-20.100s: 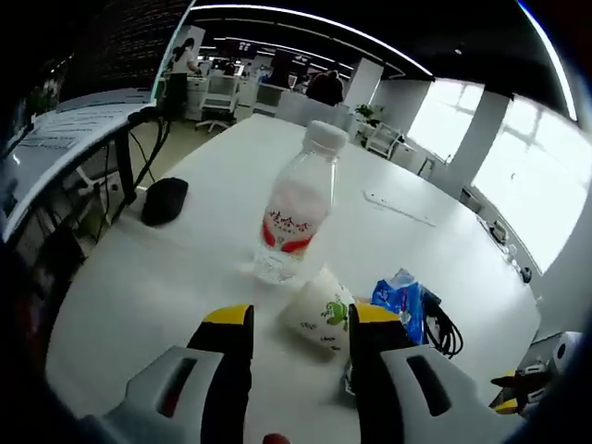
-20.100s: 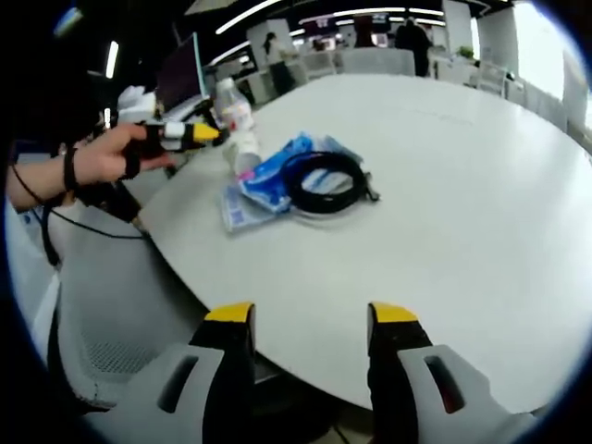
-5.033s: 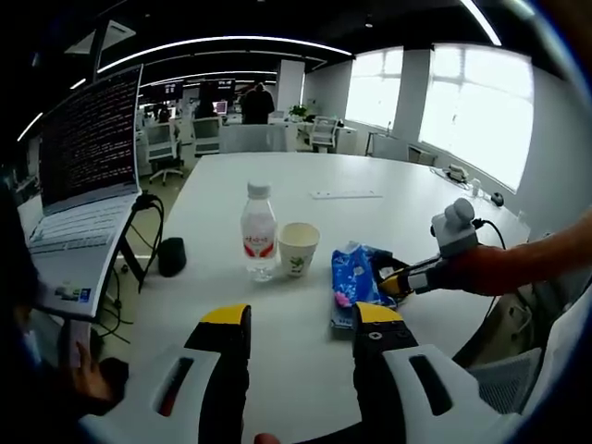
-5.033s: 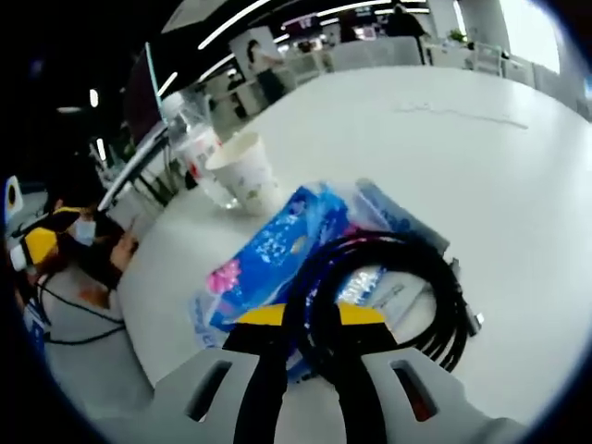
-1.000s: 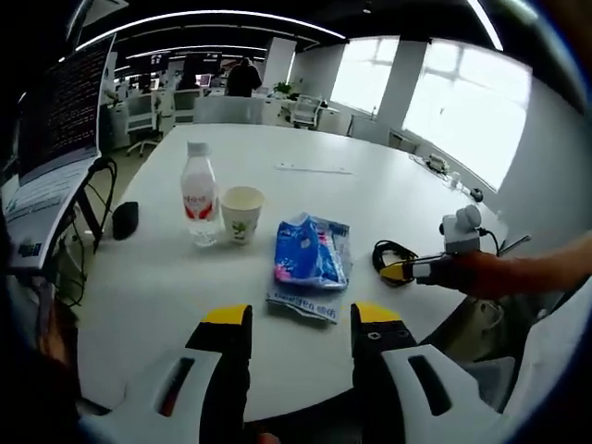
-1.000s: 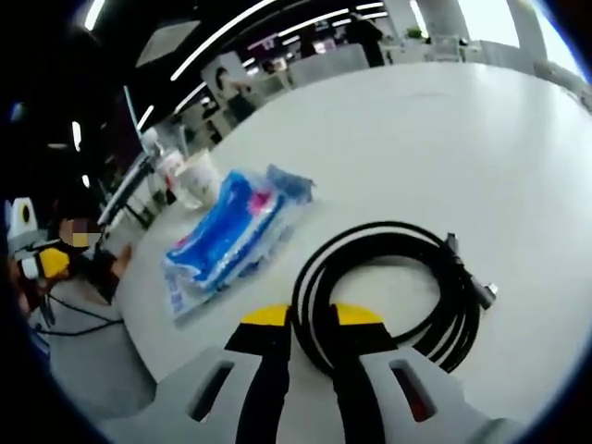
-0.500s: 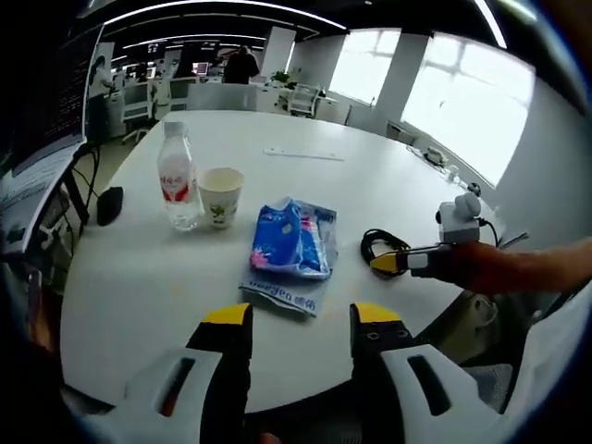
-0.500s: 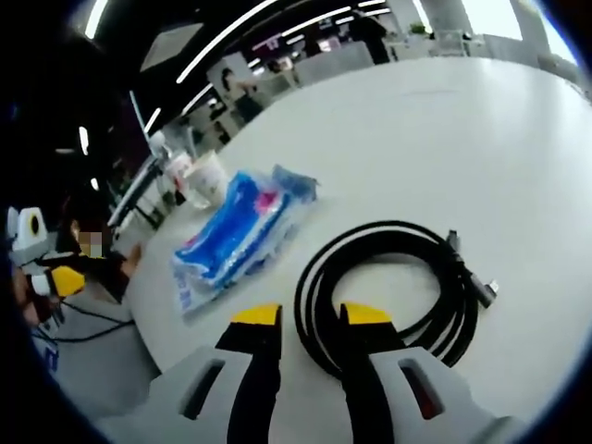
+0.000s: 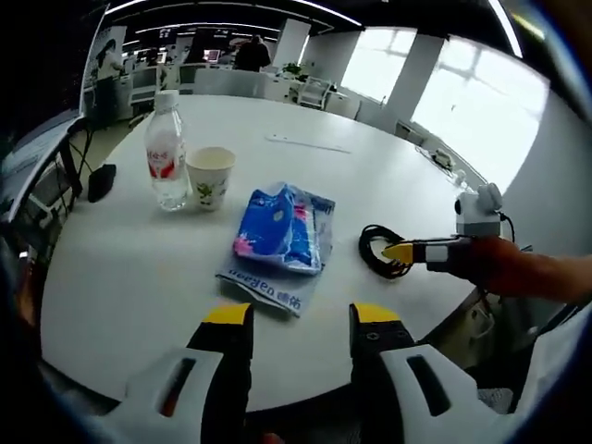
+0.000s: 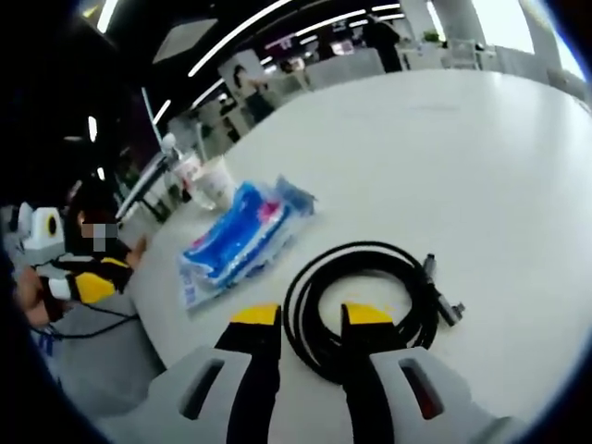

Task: Arrange the tabletop items into an orderly group along one side of the table until the central work area is clear of visible clutter.

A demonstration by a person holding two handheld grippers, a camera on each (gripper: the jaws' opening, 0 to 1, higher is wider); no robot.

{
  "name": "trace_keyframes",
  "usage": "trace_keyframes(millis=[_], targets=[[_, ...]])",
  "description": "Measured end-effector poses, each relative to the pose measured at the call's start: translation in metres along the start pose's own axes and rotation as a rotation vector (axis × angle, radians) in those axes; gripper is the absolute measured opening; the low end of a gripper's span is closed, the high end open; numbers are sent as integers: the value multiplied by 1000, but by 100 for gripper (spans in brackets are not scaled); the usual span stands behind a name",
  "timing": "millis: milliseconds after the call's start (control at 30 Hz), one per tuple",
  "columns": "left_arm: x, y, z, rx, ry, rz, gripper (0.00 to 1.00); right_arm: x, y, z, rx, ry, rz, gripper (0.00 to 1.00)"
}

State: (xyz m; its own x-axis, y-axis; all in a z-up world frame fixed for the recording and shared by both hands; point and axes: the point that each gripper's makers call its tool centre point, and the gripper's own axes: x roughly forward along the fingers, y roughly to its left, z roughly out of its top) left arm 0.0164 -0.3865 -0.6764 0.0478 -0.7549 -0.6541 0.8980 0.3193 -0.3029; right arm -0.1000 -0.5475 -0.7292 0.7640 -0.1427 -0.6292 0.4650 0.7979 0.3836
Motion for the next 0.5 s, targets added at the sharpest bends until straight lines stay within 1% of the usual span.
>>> trace_keyframes(millis=[33,133,400,500], targets=[[1,0,0,-14,-1,2,40,2,-4,0,-8,-2,-1,23],[6,0,0,-52,-5,7,40,2,-7,6,-21,-5,2,22],[17,2,7,-82,-1,21,39,4,1,24,-39,-17,22,19],[22,5,12,-90,0,28,39,7,3,31,-51,-22,32,19]])
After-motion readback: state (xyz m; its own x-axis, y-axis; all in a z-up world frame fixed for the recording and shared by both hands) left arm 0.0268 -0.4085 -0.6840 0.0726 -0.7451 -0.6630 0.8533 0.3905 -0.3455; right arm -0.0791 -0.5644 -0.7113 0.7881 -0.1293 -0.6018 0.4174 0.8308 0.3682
